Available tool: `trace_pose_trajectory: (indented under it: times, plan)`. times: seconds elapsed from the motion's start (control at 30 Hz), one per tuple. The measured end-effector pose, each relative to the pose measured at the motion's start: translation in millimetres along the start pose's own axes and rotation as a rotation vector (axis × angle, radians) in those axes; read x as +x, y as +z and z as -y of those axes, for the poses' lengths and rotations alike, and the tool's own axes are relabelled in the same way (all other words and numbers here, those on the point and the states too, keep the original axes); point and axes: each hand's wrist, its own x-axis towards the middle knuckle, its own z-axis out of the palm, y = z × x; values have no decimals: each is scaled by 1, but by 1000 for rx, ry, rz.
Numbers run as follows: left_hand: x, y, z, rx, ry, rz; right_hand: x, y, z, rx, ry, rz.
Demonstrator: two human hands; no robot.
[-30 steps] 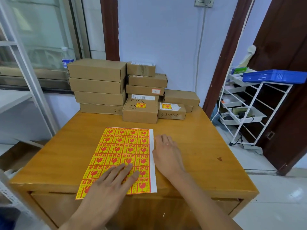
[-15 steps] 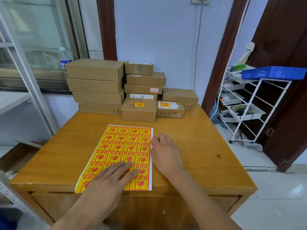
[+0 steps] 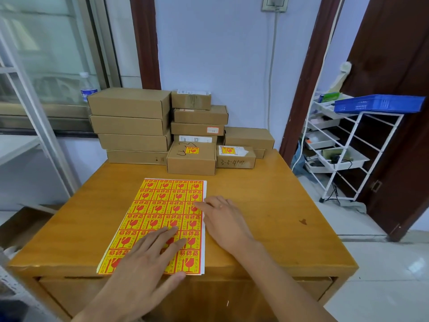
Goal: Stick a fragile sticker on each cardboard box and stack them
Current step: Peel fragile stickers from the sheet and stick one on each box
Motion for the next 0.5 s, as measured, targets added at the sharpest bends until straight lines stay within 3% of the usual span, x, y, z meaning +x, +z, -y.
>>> trace_pose_trajectory:
  times: [0.17,0.33,0.5]
  plan:
    - [24,-14,1,-140,-5,-78,4,0,-7,92,-5,52]
    - [98,-28,-9,-17,40,-145,19,-17,-42,76,83,45]
    - [196,-19,-17,94,105,-191,73,-35,-119,-42,198,-99]
